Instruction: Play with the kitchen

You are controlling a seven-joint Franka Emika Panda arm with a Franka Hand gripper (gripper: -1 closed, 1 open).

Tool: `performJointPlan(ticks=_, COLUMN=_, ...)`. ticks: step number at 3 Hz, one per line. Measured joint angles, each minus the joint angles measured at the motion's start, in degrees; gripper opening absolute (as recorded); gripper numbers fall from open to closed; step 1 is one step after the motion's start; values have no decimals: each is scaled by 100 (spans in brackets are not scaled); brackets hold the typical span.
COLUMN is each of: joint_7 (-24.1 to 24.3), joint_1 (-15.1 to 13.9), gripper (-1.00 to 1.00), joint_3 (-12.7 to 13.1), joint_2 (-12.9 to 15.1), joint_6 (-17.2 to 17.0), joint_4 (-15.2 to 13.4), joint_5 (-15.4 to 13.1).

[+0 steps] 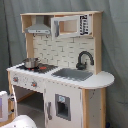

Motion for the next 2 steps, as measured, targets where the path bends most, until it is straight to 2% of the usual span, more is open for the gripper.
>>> performJointPlan(ticks=2, joint_7=-164, joint_1=-792, gripper=100, joint_3=-10, joint_2=-1, joint_6=850, joint_4=3, joint_5=-5)
